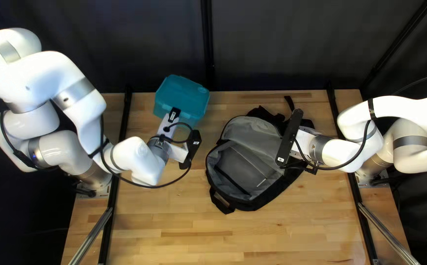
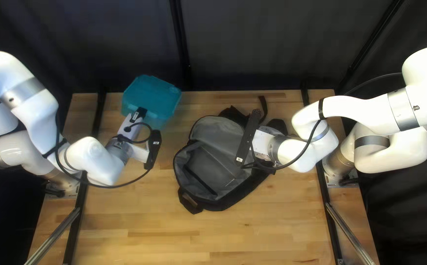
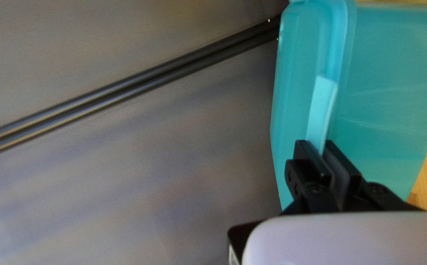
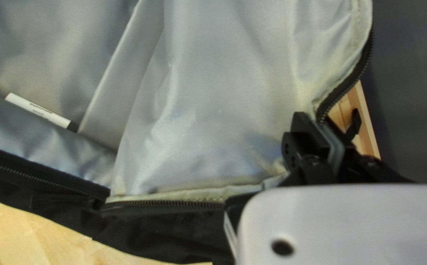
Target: Remove a lunch box from a kids backpack
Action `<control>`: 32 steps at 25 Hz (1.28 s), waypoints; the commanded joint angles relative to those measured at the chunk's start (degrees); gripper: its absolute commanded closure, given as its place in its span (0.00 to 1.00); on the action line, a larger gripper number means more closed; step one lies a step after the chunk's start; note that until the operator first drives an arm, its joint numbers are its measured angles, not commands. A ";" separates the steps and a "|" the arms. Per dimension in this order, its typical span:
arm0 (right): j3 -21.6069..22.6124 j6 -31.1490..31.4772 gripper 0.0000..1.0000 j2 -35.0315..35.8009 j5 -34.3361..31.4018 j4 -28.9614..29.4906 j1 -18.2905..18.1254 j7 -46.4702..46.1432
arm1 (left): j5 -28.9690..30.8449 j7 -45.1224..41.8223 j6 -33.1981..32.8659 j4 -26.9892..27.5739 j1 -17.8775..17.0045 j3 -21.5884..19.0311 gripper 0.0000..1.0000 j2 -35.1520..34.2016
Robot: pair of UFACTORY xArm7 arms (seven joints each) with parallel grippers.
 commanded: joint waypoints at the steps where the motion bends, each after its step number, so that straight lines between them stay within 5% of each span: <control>1: 0.00 0.00 1.00 0.00 0.00 0.00 0.00 0.00 | -8.63 -9.61 -7.60 4.37 -5.91 6.55 1.00 -12.46; 6: 0.00 0.00 1.00 0.00 0.00 0.00 0.00 0.00 | -20.96 -16.39 -17.78 9.09 -5.51 7.88 1.00 -27.16; 13: 0.00 0.00 1.00 0.00 0.00 0.00 0.00 0.00 | -26.61 -20.06 -23.44 11.12 -2.27 6.24 1.00 -33.65; 23: 0.00 0.00 1.00 0.00 0.00 0.00 0.00 0.00 | -26.65 -21.01 -24.99 9.64 -2.47 7.09 1.00 -28.87; 24: 0.00 0.00 1.00 0.00 0.00 0.00 0.00 0.00 | -26.68 -20.92 -24.77 9.79 -2.49 7.32 0.25 -27.82; 25: 0.00 0.00 1.00 0.00 0.00 0.00 0.00 0.00 | -26.73 -20.66 -24.65 9.96 -2.47 7.48 0.00 -26.93; 32: 0.00 0.00 1.00 0.00 0.00 0.00 0.00 0.00 | -27.88 -18.44 -24.04 11.76 -1.50 8.17 0.00 -17.10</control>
